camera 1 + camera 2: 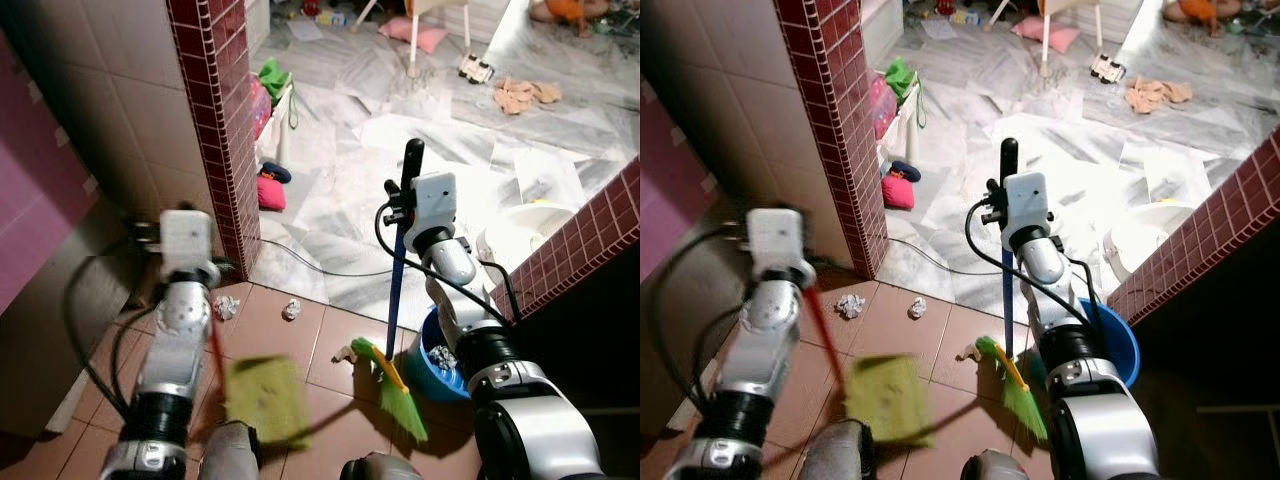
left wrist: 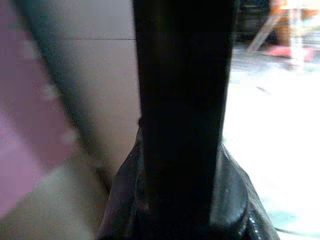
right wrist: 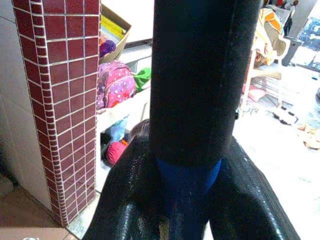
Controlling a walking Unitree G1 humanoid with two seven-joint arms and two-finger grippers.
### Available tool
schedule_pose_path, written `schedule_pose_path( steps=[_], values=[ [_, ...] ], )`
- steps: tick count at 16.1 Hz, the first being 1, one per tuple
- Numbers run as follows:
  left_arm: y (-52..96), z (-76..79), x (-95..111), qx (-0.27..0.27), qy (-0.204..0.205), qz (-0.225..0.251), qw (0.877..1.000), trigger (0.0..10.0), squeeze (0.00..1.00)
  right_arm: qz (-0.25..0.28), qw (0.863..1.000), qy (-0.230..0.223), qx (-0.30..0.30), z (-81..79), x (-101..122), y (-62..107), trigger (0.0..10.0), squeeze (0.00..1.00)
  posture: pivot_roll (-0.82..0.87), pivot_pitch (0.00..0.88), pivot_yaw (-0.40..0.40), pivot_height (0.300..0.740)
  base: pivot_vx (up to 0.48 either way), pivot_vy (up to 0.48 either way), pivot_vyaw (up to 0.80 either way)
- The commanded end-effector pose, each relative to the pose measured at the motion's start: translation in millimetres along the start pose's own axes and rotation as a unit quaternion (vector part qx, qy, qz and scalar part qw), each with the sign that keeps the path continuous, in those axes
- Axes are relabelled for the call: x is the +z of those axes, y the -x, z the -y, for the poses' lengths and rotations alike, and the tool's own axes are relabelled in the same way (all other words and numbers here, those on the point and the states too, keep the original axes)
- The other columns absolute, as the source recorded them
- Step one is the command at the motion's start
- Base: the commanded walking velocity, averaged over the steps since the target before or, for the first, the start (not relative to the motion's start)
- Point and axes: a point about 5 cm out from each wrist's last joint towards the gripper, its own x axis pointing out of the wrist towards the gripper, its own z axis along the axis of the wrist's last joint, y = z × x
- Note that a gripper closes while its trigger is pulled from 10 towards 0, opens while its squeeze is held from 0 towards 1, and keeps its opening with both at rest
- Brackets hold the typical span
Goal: Sweep floor
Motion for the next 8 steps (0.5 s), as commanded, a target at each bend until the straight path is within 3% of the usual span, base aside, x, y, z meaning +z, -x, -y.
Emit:
schedule_pose_path(
  steps=[1, 4, 5, 8],
  values=[
    [-6.2, -10.6, 3.1, 0.028, -0.047, 0.017, 0.998, 10.0, 0.00, 0.004, 1.000, 0.015, -0.004, 4.3, 3.1, -2.0, 10.0, 0.00, 0.01, 0.074, -0.055, 0.740, 0.000, 0.000, 0.00],
    [-11.7, 9.5, -2.5, -0.005, 0.011, 0.018, 1.000, 10.0, 0.00, -0.001, 1.000, -0.003, 0.004, 3.3, 1.6, -1.1, 10.0, 0.00, 0.00, 0.073, -0.052, 0.740, 0.000, 0.000, 0.00],
    [-10.8, 20.6, -7.8, -0.020, 0.037, 0.005, 0.999, 10.0, 0.00, -0.003, 0.996, -0.072, 0.051, -6.6, 3.3, -2.5, 10.0, 0.00, 0.00, 0.073, -0.052, 0.740, 0.000, 0.000, 0.00],
    [-8.7, 35.1, -12.9, -0.049, 0.063, -0.009, 0.997, 10.0, 0.00, 0.012, 0.984, -0.121, 0.132, -20.9, 18.3, -5.7, 10.0, 0.00, -0.01, 0.074, -0.054, 0.740, 0.000, 0.000, 0.00]
  ],
)
